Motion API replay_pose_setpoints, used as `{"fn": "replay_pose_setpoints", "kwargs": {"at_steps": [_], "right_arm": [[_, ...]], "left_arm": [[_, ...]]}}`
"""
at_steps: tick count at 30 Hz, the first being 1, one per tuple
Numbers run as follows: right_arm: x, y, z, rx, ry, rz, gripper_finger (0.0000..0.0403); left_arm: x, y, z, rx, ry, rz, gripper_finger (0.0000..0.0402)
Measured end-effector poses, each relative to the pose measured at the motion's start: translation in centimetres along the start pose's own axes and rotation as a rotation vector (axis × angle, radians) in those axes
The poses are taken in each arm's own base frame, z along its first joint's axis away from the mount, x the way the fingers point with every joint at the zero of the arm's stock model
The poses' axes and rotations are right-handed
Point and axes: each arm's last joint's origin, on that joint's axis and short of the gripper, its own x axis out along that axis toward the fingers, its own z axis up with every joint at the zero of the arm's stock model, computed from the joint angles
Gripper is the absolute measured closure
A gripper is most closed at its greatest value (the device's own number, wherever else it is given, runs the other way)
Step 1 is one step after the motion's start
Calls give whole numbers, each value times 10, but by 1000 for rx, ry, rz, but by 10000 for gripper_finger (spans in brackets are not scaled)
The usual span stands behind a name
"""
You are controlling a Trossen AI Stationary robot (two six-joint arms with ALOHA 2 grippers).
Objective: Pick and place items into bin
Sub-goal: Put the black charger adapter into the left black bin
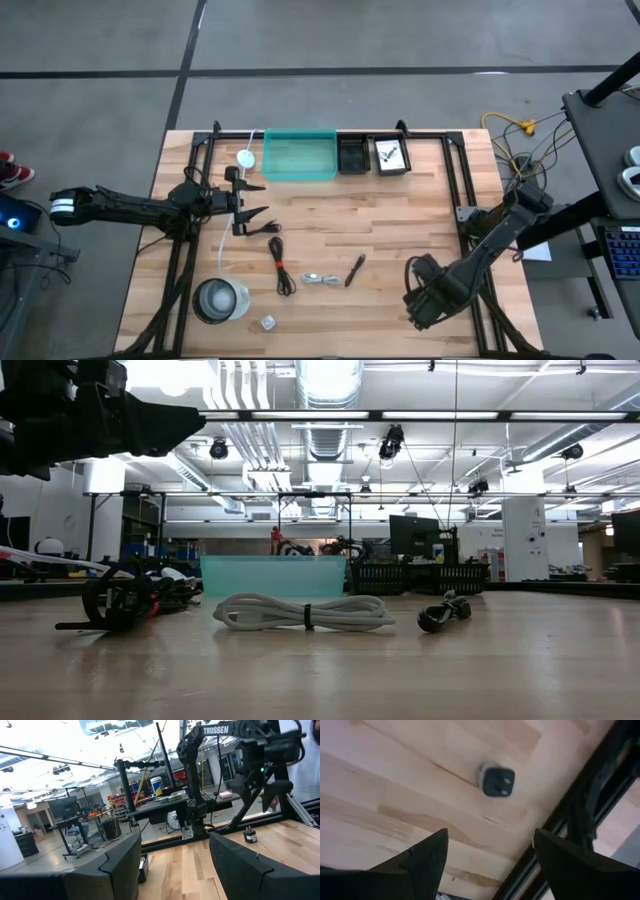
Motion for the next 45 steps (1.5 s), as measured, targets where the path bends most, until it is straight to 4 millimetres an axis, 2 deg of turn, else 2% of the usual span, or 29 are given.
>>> {"fn": "replay_pose_setpoints", "kwargs": {"at_steps": [5,13,20,45], "right_arm": [[19,-1,4,-8,34,67,113],[46,-21,14,14,19,24,112],[75,-21,18,5,38,85,113],[91,-26,23,12,-16,100,128]], "left_arm": [[0,0,0,0,0,0,183],[0,0,0,7,0,0,183],[0,0,0,7,0,0,183],[0,0,0,7,0,0,183]]}}
